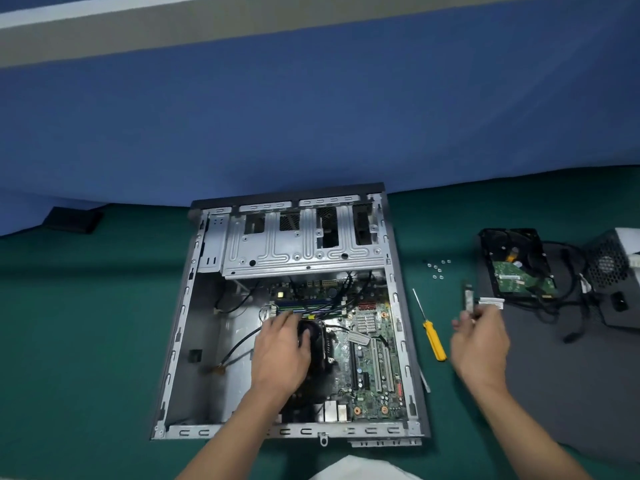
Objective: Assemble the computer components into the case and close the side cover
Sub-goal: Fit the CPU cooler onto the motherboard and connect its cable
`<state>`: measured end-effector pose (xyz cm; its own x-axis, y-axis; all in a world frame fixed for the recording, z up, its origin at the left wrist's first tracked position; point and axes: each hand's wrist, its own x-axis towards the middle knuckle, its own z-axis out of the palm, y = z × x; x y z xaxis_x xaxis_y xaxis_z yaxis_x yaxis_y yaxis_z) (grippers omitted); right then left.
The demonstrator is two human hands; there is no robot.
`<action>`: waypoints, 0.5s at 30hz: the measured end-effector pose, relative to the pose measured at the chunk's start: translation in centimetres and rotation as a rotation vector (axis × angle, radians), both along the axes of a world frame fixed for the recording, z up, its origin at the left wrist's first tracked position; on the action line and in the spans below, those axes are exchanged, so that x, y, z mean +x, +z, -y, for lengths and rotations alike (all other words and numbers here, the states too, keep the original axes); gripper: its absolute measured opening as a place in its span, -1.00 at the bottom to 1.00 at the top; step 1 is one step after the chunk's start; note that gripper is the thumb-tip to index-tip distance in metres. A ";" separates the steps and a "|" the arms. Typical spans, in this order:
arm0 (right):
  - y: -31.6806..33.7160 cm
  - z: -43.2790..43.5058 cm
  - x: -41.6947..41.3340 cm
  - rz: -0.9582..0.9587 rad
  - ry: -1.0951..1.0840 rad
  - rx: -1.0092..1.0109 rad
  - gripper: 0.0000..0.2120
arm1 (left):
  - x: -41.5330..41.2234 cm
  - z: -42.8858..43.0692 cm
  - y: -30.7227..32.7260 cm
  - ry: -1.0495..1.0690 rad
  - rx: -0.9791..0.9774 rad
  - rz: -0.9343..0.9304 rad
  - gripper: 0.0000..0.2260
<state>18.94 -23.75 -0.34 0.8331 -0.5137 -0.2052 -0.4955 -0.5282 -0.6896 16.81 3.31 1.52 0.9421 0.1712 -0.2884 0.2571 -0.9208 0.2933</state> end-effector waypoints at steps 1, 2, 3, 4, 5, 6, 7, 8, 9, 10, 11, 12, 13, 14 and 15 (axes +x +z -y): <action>1.6 -0.7 -0.3 0.099 0.056 0.007 -0.87 | 0.4 -0.7 -0.1 -0.002 -0.001 0.022 -0.60; 3.2 -1.6 -0.7 0.186 0.150 -0.007 -0.91 | 0.9 -1.4 -0.2 -0.012 0.003 0.034 -0.59; 4.7 -2.8 -1.1 0.244 0.277 -0.030 -0.95 | 1.3 -2.2 -0.3 -0.035 0.009 0.031 -0.57; 6.0 -4.1 -1.5 0.254 0.422 -0.039 -0.96 | 1.8 -2.9 -0.5 -0.077 0.012 0.009 -0.53; 7.0 -5.4 -1.8 0.206 0.569 -0.018 -0.97 | 2.3 -3.6 -0.7 -0.137 0.011 -0.031 -0.48; 7.4 -6.8 -1.9 0.118 0.709 0.008 -0.96 | 2.7 -4.1 -1.0 -0.202 0.009 -0.083 -0.47; 7.4 -8.2 -1.9 0.018 0.834 -0.004 -0.96 | 3.1 -4.6 -1.3 -0.260 0.013 -0.137 -0.49; 7.1 -9.5 -1.6 -0.065 0.943 -0.078 -0.96 | 3.4 -4.9 -1.6 -0.307 0.016 -0.182 -0.53; 6.7 -10.6 -1.0 -0.112 1.012 -0.179 -0.96 | 3.6 -5.3 -1.9 -0.340 0.017 -0.209 -0.58; 6.2 -11.6 -0.2 -0.140 1.040 -0.271 -0.97 | 3.7 -5.6 -2.2 -0.361 0.020 -0.223 -0.60; 5.8 -12.6 0.8 -0.160 1.046 -0.341 -0.97 | 3.8 -5.9 -2.4 -0.373 0.029 -0.229 -0.61; 5.2 -13.4 1.8 -0.177 1.038 -0.384 -0.91 | 3.8 -6.1 -2.5 -0.370 0.035 -0.234 -0.60; 4.6 -14.0 2.9 -0.193 1.031 -0.404 -0.85 | 3.9 -6.3 -2.5 -0.350 0.033 -0.232 -0.58; 4.1 -14.5 4.1 -0.212 1.028 -0.409 -0.81 | 4.0 -6.5 -2.5 -0.316 0.023 -0.224 -0.58; 3.6 -15.0 5.1 -0.233 1.028 -0.406 -0.81 | 4.1 -6.6 -2.5 -0.279 0.005 -0.209 -0.59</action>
<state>24.05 -8.78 3.25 0.8621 0.3297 -0.3849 0.2096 -0.9234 -0.3216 20.89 9.95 -0.96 0.8737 -0.0826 -0.4795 0.0496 -0.9653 0.2566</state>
